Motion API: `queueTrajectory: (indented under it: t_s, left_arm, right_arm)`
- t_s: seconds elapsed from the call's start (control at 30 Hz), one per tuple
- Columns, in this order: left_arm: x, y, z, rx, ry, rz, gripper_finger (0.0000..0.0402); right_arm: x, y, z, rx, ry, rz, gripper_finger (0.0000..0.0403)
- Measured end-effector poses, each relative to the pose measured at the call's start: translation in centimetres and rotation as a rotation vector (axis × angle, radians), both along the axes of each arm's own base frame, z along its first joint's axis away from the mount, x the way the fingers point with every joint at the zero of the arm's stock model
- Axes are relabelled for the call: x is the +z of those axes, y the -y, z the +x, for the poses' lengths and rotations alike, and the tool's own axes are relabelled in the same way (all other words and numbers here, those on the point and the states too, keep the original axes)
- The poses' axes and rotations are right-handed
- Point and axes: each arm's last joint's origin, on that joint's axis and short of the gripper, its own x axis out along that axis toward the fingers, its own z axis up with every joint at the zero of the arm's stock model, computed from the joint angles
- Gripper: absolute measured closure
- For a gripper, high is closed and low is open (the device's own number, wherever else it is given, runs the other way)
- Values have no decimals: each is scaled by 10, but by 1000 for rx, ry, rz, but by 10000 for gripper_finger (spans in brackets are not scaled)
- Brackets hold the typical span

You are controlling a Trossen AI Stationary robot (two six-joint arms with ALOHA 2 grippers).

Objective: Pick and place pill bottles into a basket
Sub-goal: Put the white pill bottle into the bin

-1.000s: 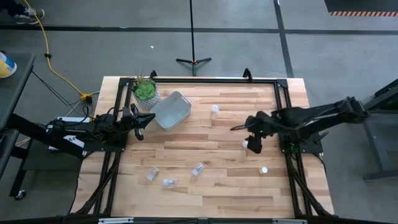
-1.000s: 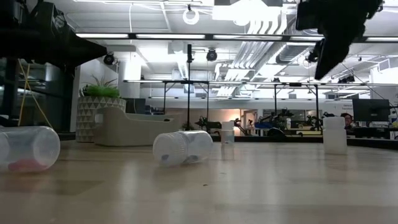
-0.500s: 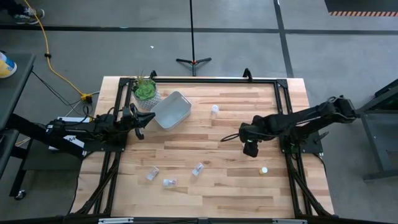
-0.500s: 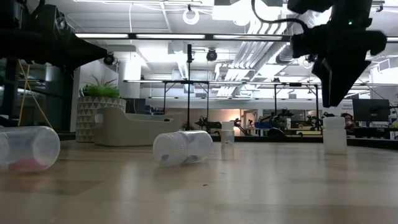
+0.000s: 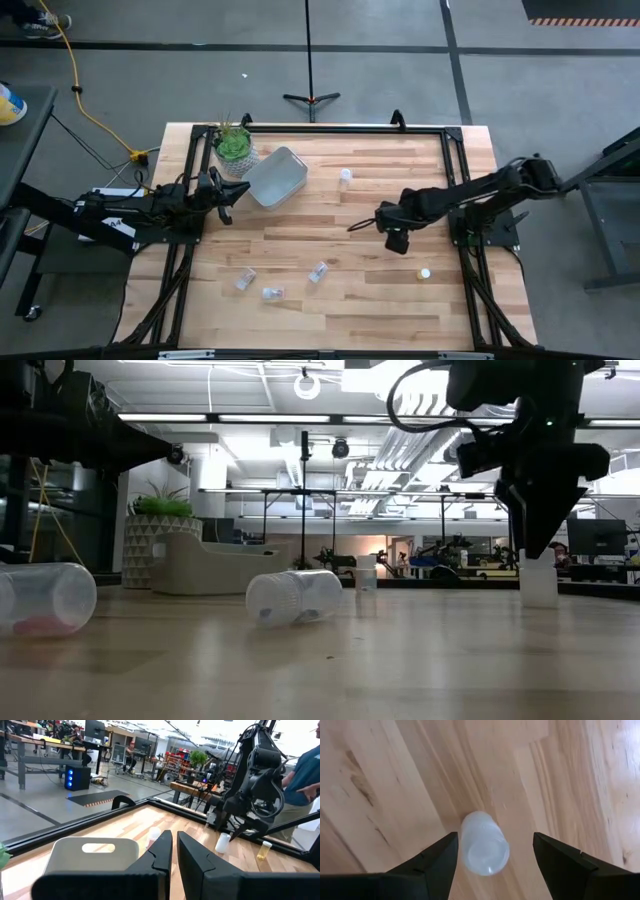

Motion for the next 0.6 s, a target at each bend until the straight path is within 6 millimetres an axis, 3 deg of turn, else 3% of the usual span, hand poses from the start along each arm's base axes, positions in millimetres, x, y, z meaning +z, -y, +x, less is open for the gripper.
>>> queueTrajectory:
  t_s: [0.6]
  left_arm:
    - [0, 0, 0, -1, 1, -3, 337]
  right_arm:
    - [-21, 0, 6, -1, -111, -46, 157]
